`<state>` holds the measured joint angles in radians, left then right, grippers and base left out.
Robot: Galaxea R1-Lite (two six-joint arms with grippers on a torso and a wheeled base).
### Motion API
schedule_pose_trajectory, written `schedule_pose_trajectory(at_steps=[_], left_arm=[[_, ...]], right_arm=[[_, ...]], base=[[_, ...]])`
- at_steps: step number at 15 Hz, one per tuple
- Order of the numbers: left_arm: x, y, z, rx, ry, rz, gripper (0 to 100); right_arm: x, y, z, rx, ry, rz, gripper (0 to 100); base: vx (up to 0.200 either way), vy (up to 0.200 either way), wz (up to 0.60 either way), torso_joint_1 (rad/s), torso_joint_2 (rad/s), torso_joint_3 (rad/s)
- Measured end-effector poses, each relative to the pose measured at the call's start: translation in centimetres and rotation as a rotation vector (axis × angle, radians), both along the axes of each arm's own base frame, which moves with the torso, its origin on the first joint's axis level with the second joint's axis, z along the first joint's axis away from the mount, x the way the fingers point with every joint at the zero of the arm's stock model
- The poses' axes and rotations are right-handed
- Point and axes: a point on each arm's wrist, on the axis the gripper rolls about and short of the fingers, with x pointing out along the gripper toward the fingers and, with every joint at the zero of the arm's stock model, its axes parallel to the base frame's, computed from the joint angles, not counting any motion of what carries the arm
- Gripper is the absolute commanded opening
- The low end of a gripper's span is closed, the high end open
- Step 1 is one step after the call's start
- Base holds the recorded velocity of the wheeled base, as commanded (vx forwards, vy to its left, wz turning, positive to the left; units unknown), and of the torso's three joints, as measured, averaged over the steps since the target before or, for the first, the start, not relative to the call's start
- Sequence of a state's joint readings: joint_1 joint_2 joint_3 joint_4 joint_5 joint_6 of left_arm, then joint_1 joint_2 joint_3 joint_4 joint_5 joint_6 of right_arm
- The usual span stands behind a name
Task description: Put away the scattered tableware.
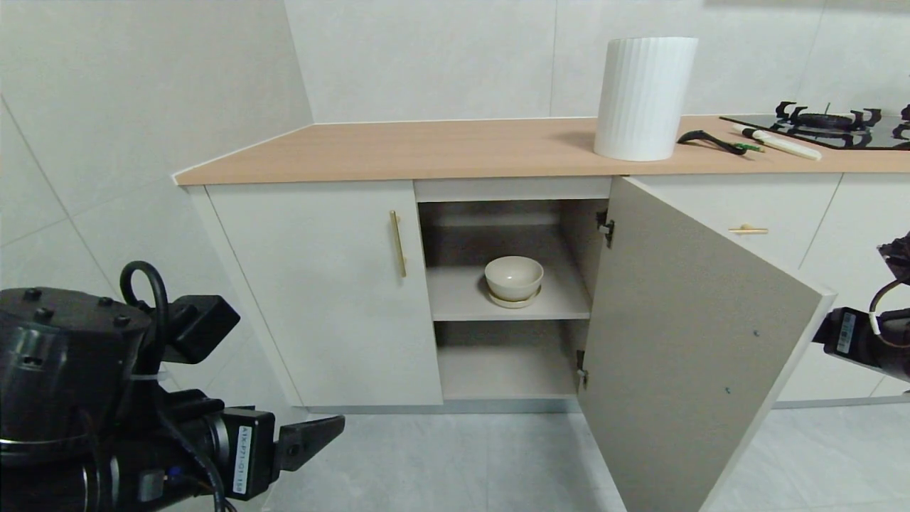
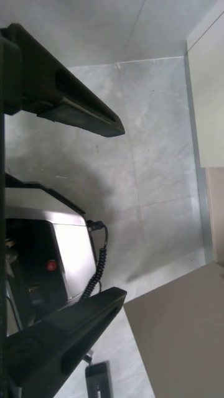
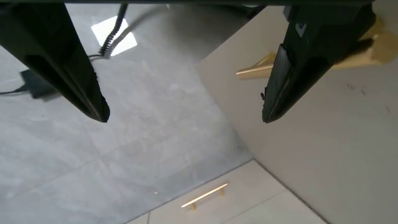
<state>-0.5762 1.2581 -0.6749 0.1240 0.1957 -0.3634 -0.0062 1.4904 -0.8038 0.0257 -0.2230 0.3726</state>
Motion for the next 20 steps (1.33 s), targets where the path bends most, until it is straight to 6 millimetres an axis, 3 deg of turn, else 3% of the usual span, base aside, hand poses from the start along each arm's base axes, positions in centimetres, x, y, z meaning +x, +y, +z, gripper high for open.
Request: schedule_pose_trajectory(at_steps=[11,17,20], left_arm=[[0.0,0.0,0.0,0.0,-0.001,0.0,100],[0.1,0.0,0.1,0.011,-0.008,0.018,100],[0.2,0.0,0.0,0.016,-0.007,0.022,100]], right_arm=[[-0.3,7.4,-1.9,0.129,-0.042,0.206,100],[2.2,11.3,-3.4,0.092,-0.095,0.357,100],[5.1,13.7,-3.5,0.026,-0.104,0.447,100]], base=[[0.0,0.0,0.0,0.0,0.0,0.0],[0.0,0.0,0.0,0.0,0.0,0.0],[0.0,0.0,0.0,0.0,0.0,0.0]])
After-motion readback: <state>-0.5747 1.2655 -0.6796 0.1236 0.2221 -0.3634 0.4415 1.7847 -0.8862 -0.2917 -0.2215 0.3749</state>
